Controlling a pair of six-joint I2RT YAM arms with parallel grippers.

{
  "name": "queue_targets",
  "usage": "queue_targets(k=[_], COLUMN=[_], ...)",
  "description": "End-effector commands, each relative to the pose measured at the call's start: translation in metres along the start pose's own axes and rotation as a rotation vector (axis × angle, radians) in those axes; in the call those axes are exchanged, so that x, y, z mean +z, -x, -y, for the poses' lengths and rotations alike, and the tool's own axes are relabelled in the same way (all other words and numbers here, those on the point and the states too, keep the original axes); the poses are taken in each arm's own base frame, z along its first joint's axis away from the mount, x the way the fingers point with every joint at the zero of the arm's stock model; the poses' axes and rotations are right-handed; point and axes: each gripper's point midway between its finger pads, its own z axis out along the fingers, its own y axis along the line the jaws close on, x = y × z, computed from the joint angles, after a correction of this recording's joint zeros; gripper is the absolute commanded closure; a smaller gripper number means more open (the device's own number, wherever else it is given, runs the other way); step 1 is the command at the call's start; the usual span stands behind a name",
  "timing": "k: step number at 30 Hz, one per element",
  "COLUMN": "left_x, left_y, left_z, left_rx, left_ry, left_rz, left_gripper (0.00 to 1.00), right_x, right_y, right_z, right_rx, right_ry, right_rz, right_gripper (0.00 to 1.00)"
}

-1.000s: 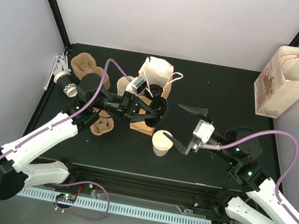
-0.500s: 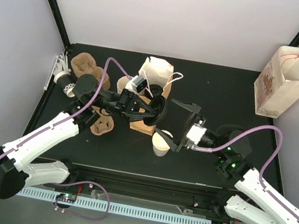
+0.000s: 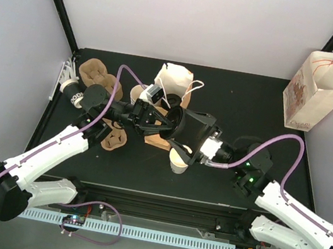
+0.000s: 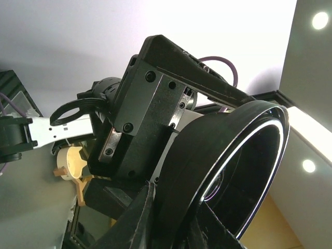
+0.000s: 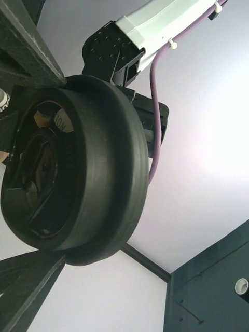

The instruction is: Pack the takeout coffee

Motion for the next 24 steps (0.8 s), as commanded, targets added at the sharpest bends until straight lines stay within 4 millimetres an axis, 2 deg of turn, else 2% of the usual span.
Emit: queue_targets(k=[1,7,10,12,15,17,20,24], left_x=[0.001,0.001,0.0,0.0,-0.003,-0.006,-0.016,-0.04], left_y=[-0.001,-0.003,-0.004,-0.004,-0.003,-0.001,0.002,0.004], left_z=[0.008,0.006,0.005,0.003,0.0,-0.005,-0.018,-0.021], left_rx=[0.028,0.024,0.026,0.038,0.067,0.085,0.102,0.182], left_ry=[-0.027,-0.03,-0.026,-0.017,0.013,0.053,0.159,0.269], left_rz=[0.006,0.009,0.01,0.014,0.032,0.05,0.093,0.179], left_gripper=[0.92,0.91,0.85,0.68,0.32,0.14,0.02,0.01], right_x=[0.006,0.009,0.009,0.008,0.005,-0.002,-0.016,-0.04], right_y=[0.022,0.02,0.02,0.021,0.019,0.02,0.024,0.012], right_z=[0.015,0.014,0.013,0.015,0.015,0.015,0.018,0.013], right_rx=[-0.041,-0.039,-0.025,-0.001,0.029,0.041,0.074,0.143], right_ry=[-0.057,-0.056,-0.053,-0.053,-0.044,-0.05,-0.079,-0.083], right_rz=[0.069,0.069,0.068,0.056,0.017,0.004,-0.027,-0.157], right_gripper=[0.15,0.25,0.26,0.26,0.27,0.27,0.28,0.29])
